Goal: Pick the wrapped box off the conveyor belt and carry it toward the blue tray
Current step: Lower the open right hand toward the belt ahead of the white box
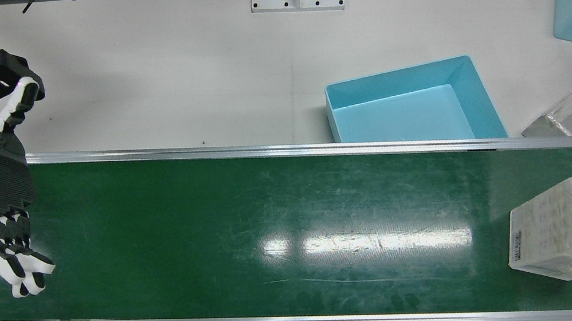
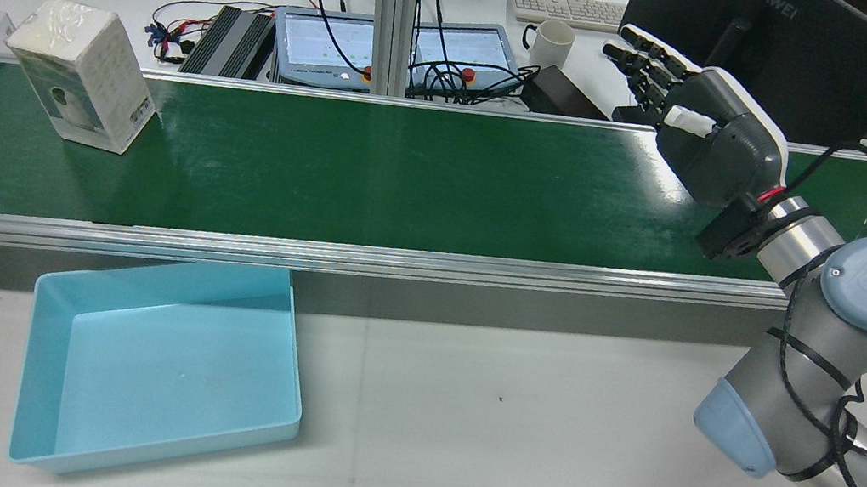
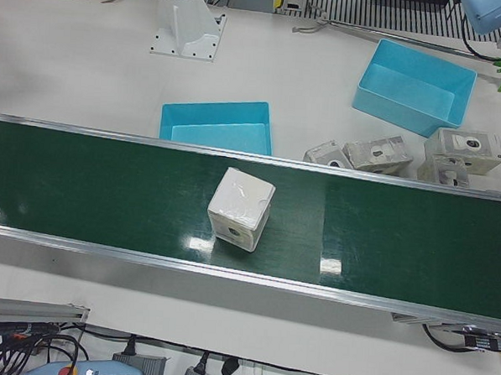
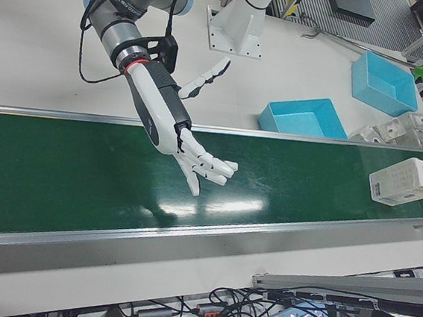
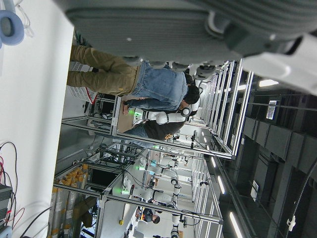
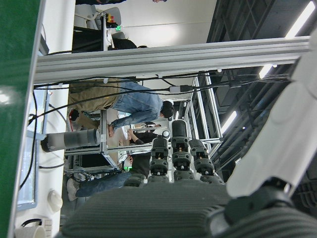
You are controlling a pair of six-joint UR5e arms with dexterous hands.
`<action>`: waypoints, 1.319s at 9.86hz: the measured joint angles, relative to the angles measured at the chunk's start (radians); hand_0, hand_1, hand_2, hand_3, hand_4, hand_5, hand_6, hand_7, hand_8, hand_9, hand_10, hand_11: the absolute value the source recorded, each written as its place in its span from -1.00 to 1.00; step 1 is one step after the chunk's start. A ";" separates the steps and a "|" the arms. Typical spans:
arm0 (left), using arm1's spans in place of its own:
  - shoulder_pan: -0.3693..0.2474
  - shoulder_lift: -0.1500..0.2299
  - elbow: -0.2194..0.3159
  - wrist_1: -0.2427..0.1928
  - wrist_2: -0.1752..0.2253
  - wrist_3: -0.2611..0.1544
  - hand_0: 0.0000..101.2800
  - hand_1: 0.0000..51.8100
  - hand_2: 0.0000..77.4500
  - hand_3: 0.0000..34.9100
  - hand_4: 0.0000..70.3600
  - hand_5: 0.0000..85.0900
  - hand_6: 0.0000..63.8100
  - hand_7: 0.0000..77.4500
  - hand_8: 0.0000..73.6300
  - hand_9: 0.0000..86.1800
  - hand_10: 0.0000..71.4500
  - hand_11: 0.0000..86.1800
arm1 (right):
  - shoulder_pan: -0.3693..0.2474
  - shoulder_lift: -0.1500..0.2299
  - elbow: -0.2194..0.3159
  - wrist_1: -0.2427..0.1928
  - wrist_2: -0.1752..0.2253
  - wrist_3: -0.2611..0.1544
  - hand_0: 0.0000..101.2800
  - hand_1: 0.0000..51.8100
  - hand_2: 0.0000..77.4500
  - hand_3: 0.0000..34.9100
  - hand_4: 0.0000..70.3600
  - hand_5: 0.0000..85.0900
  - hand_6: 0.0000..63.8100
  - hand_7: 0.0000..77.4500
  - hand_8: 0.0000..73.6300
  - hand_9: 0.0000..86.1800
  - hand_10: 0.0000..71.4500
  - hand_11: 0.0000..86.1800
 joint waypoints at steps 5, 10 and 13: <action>0.000 0.000 0.000 0.000 0.000 0.000 -1.00 -1.00 -0.99 -1.00 -0.98 -0.97 -0.98 -0.99 -0.99 -0.99 -1.00 -0.99 | -0.030 0.128 -0.125 0.014 0.001 -0.029 -0.12 -0.49 -0.79 -1.00 -0.86 -0.87 -0.90 -0.75 -0.85 -0.95 -1.00 -0.97; 0.000 0.000 0.000 0.000 0.000 0.000 -1.00 -1.00 -0.99 -1.00 -1.00 -0.97 -0.98 -0.99 -0.99 -1.00 -1.00 -0.99 | -0.057 0.198 -0.174 0.010 0.002 -0.093 -0.07 -0.43 -0.66 -1.00 -0.80 -0.81 -0.86 -0.69 -1.00 -0.91 -1.00 -0.97; 0.000 0.000 0.000 0.000 0.000 0.000 -1.00 -1.00 -0.97 -1.00 -0.98 -0.97 -0.98 -0.99 -0.99 -0.99 -0.98 -0.99 | -0.075 0.242 -0.209 0.009 0.006 -0.111 -0.07 -0.45 -0.69 -1.00 -0.80 -0.82 -0.86 -0.63 -0.91 -0.94 -1.00 -0.97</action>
